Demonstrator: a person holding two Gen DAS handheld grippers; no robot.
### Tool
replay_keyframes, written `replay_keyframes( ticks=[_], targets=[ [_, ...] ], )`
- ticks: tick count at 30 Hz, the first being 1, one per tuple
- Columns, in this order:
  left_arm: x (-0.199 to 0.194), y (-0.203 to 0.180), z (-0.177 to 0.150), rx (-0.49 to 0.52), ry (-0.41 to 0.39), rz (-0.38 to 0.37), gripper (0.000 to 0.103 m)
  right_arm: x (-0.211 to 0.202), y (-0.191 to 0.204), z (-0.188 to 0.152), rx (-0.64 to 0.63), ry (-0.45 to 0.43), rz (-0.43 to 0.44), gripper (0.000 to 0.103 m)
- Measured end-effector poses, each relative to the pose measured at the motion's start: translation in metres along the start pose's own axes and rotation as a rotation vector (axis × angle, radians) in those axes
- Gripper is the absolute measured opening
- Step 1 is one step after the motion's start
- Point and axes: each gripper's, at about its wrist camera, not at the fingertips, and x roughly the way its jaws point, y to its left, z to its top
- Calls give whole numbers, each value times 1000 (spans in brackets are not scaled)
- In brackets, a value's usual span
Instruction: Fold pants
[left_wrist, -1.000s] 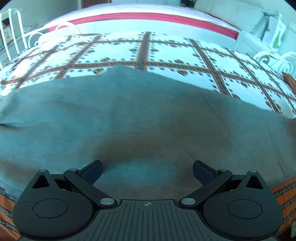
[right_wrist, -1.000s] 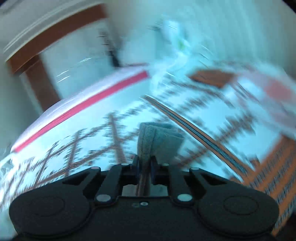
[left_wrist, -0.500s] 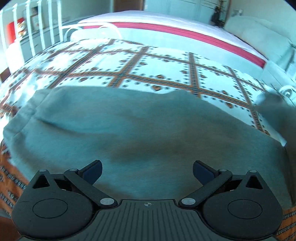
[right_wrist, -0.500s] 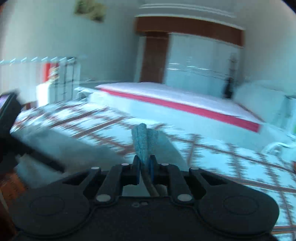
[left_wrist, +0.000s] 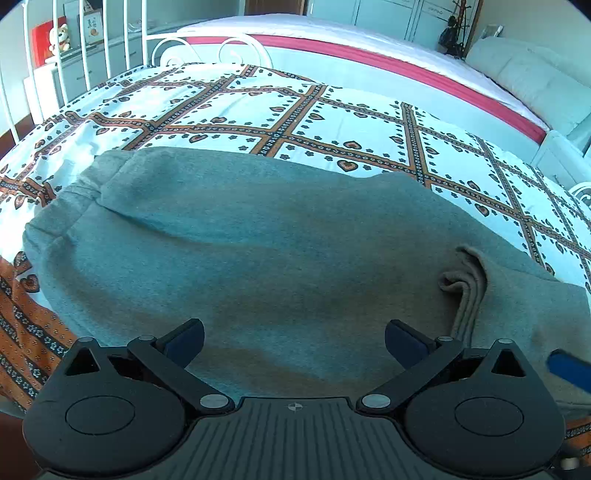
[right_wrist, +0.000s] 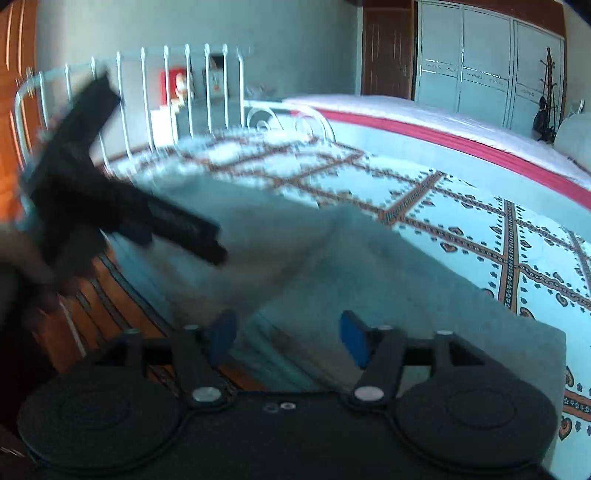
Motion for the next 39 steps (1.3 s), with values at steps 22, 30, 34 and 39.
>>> replay_keyframes(
  ticks=[22, 30, 34, 39],
  targets=[
    [-5, 35, 1, -79, -39, 13, 103, 123, 1, 59, -50, 338, -238, 23],
    [-7, 40, -1, -94, -38, -13, 103, 71, -24, 70, 213, 50, -210, 17],
    [-5, 40, -2, -91, -33, -8, 103, 92, -19, 63, 198, 130, -193, 27],
    [-2, 39, -3, -86, -21, 4, 103, 91, -12, 54, 225, 100, -126, 46]
  ],
)
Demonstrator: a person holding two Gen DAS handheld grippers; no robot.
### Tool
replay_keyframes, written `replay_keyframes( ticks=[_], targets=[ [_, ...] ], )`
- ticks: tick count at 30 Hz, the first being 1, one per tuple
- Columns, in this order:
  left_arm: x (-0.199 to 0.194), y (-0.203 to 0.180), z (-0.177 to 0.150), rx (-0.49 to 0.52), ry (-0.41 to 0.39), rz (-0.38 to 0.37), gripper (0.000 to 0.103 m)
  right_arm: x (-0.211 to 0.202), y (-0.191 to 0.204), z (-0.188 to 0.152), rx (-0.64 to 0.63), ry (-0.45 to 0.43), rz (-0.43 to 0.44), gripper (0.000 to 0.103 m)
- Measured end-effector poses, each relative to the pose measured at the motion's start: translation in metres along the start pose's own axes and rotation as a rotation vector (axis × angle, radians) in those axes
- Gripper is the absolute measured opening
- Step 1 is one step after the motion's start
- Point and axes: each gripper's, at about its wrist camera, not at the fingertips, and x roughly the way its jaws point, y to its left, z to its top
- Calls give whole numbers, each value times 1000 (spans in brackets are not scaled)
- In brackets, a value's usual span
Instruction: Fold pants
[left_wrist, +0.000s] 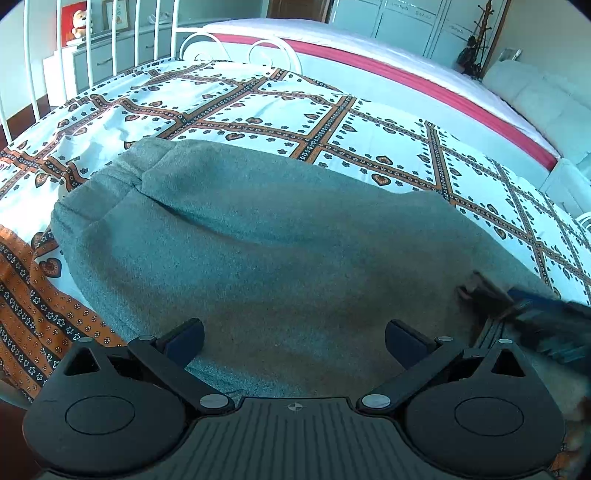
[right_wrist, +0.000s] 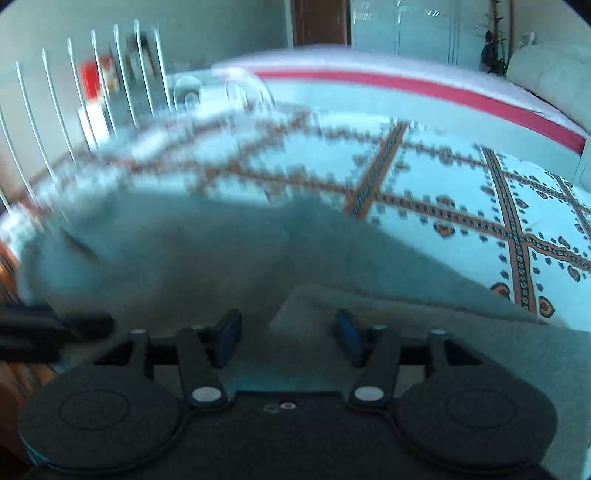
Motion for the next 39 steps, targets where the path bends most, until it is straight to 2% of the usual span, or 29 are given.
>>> replay_keyframes(
  ticks=[2, 4, 6, 8, 10, 12, 14, 16, 17, 18, 19, 21, 24, 25, 26, 28, 29, 31, 33, 35, 39],
  targets=[
    [2, -1, 0, 8, 4, 8, 103, -20, -8, 1, 58, -54, 61, 43],
    [2, -2, -1, 13, 6, 11, 103, -34, -19, -4, 72, -71, 29, 30],
    [3, -4, -2, 22, 8, 15, 103, -41, -34, -15, 82, -68, -46, 11],
    [3, -7, -3, 28, 12, 12, 103, -41, -44, -31, 84, -47, -99, 10],
    [4, -10, -5, 37, 16, 6, 103, -34, -46, -45, 65, -13, -106, 10],
    [5, -14, -6, 59, 18, 21, 103, -20, -36, -56, -7, 41, -101, 10],
    [4, -17, -7, 60, 21, 22, 103, -19, -24, -65, -92, 18, -132, 10],
    [2, -18, -7, 62, 22, 20, 103, -26, -22, -58, -103, 31, -99, 10],
    [2, -19, -7, 61, 21, 19, 103, -34, -25, -52, -61, -14, -54, 10],
    [2, -20, -8, 62, 21, 18, 103, -43, -26, -46, -25, -83, -43, 16],
    [2, -21, -8, 68, 23, 22, 103, -44, -24, -39, -24, -112, -51, 16],
    [3, -22, -8, 81, 31, 28, 103, -26, -19, -27, -57, -51, -31, 14],
    [3, -21, -9, 83, 31, 25, 103, -5, -16, -26, -16, -34, -7, 19],
    [4, -21, -8, 86, 35, 26, 103, 11, -13, -29, -35, 37, -3, 21],
    [5, -20, -8, 87, 43, 26, 103, 20, -10, -33, -76, 54, -14, 21],
    [4, -17, -7, 79, 47, 19, 103, 15, -7, -29, -113, 44, -15, 21],
    [4, -16, -6, 73, 47, 15, 103, 9, -9, -26, -93, 44, 3, 23],
    [4, -12, -5, 62, 52, 16, 103, -8, -21, -24, -8, -12, 56, 25],
    [3, -9, -5, 52, 52, 17, 103, -26, -31, -30, 56, -74, 80, 40],
    [2, -7, -4, 41, 53, 16, 103, -40, -33, -40, 67, -113, 70, 50],
    [-3, 0, -1, 9, 49, 23, 103, -44, -38, -55, 28, -104, 41, 50]
  ],
)
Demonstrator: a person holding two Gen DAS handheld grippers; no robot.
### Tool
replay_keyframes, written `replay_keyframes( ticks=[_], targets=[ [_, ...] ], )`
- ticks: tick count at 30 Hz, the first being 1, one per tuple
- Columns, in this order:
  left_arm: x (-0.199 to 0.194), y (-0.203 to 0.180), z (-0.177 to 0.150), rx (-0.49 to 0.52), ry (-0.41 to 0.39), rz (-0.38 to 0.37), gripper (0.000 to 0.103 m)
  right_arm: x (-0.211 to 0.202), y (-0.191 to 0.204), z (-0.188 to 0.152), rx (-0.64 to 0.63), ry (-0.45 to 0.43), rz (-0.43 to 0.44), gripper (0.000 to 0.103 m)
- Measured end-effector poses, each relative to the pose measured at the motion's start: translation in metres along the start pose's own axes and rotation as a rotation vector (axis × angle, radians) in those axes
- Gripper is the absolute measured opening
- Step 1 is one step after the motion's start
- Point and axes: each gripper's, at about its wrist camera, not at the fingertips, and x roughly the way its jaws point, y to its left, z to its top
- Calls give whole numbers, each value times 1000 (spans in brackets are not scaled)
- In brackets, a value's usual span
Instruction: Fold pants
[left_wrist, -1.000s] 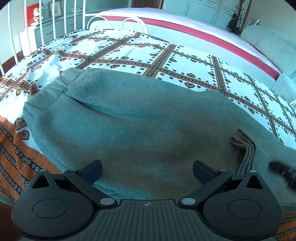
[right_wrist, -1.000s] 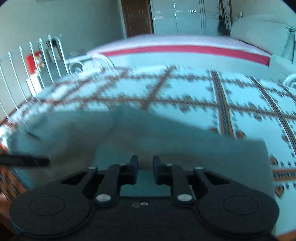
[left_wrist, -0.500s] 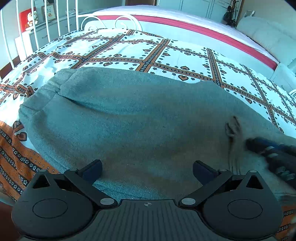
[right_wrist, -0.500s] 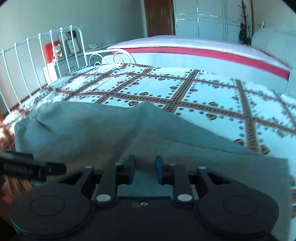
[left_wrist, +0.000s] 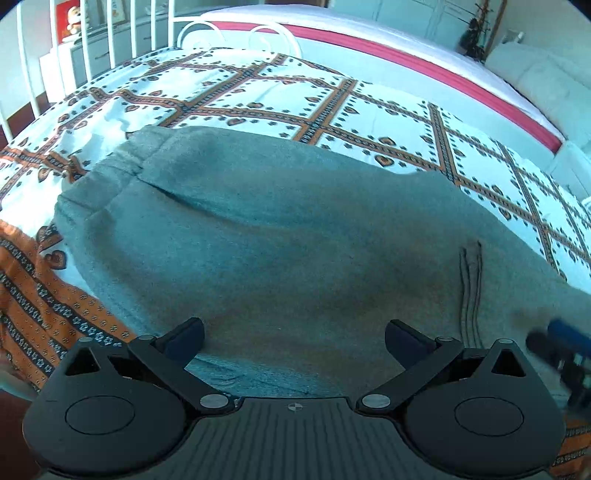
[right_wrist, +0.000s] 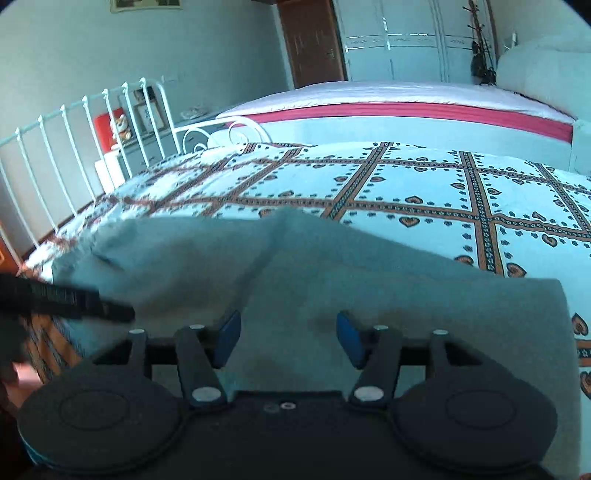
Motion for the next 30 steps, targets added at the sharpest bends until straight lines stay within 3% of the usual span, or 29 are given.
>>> replay_keyframes(
  ticks=[7, 15, 23, 30],
  targets=[
    [-21, 52, 11, -201, -29, 32, 103, -4, -6, -7, 36, -10, 31, 55],
    [-5, 117, 13, -427, 38, 99, 103, -1, -2, -11, 39, 0, 69, 55],
    [35, 153, 10, -661, 81, -21, 103, 0, 3, -12, 14, 3, 77, 56],
    [56, 153, 24, -705, 43, -161, 103, 1, 1, -14, 13, 10, 61, 56]
  ],
)
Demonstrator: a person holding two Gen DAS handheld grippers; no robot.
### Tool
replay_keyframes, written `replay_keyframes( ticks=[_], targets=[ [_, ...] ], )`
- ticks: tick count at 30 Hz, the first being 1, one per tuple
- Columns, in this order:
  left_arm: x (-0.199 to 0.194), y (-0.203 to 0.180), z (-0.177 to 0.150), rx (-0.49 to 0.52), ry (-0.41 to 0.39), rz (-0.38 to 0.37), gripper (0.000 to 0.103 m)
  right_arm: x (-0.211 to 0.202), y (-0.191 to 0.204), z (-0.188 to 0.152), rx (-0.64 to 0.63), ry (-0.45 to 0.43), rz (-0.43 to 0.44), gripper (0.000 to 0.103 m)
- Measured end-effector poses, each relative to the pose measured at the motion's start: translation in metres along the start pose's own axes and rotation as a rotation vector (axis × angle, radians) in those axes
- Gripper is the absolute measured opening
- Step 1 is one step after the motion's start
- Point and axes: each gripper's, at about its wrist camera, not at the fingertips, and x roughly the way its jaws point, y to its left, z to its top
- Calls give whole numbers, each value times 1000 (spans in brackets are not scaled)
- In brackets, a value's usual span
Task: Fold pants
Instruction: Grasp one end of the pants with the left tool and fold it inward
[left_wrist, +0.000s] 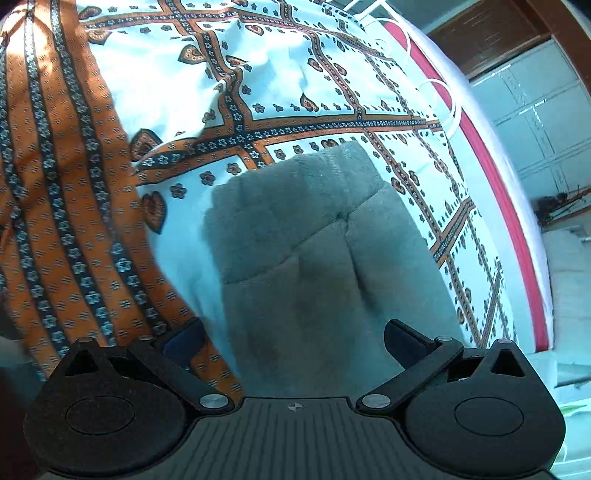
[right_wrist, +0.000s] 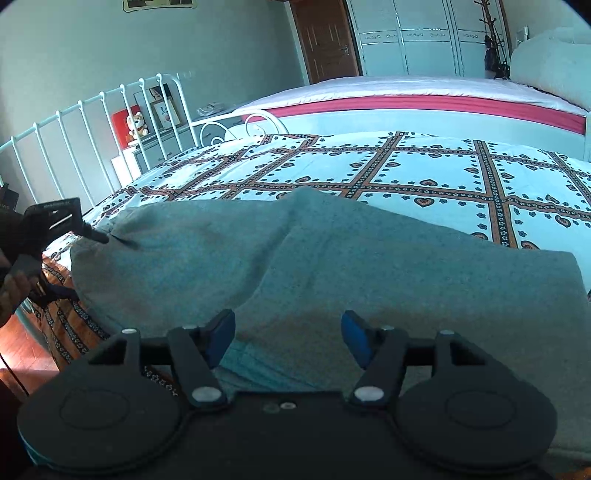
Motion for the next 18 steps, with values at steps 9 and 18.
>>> replay_keyframes(
  ticks=[9, 18],
  targets=[
    [5, 1, 1, -29, -18, -64, 32, 1, -4, -2, -4, -7, -52, 56],
    [-24, -53, -19, 314, -164, -48, 20, 0, -4, -1, -9, -18, -88, 54]
  ],
)
